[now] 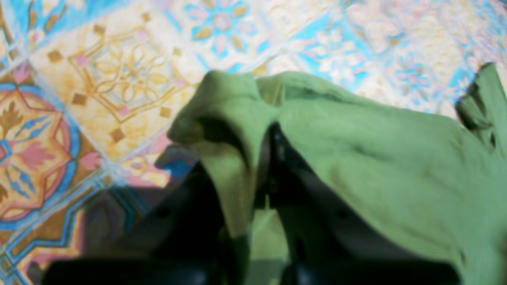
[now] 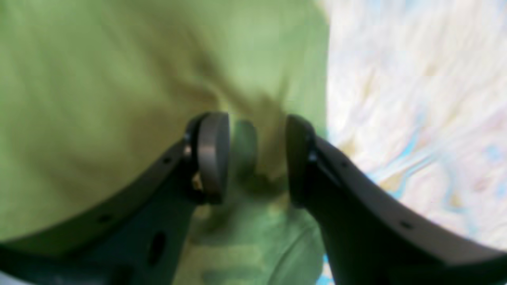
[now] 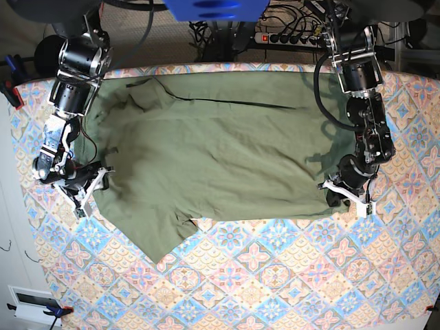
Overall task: Layout the t-shirt on the table in an organized manner, then fold the t-shirt properly
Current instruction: 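Grasp the shirt's hem corners with both grippers, then lift the hem with both grippers and fold it onto the collar end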
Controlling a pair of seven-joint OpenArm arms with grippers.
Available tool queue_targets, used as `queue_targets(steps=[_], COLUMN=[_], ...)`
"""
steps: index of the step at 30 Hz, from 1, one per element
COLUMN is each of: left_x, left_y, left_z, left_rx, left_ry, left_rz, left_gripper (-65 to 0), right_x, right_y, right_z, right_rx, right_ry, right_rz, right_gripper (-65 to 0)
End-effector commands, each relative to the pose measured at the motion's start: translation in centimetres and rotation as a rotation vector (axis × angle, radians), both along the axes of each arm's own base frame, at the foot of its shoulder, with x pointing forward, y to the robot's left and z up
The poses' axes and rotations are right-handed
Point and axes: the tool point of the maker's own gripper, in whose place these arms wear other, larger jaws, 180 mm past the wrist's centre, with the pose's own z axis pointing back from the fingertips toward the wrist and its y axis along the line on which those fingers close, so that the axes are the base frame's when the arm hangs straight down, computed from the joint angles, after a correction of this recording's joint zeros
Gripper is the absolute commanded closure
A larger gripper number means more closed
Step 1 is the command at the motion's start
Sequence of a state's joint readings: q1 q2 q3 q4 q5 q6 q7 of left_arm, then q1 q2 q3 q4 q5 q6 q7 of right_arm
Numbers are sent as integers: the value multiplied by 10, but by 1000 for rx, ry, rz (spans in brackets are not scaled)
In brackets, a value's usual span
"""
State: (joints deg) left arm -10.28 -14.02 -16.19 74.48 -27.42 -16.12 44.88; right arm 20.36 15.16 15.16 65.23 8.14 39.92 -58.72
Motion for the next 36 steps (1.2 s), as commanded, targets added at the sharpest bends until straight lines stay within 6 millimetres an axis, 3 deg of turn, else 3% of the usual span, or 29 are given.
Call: queue_targets(steps=[1,7,13,16,20,22,27,30,36], left_x=[10,-8,-14,-17,-24,-25,-29,-32,-38], left_y=[2,-4,-6,-8,-9,-9,-11,0,16], left_z=[22,32,35,41,44,43,42,46,47], left_rx=[6,42,54,63,77,76,31,8,-23], left_ry=[-69,-103,-111,-126,-136,-133,-135,-145,-131], left_rz=[-2,-26,-35,-41,-49,-50,-48,-27,15], left_gripper=[0,0,0,0,0,0,0,0,0], right_x=[38,39,68,70,71,68,58,56,55], right_y=[1,-18,-14,-13,-21,-24,-22,-19,-18], right_z=[39,21,34,29,22,16,-8,-14,-15], right_rx=[43,95,179,205,118,84,89,106,109], right_ry=[-149,-141,-214,-227,-221,-212,-167,-164,-162], right_rz=[-6,-56,-85,-99,-76,-64,-62,-66,-67], right_gripper=[-229,-228,-228,-229,-232,-252,-373,-435,-445])
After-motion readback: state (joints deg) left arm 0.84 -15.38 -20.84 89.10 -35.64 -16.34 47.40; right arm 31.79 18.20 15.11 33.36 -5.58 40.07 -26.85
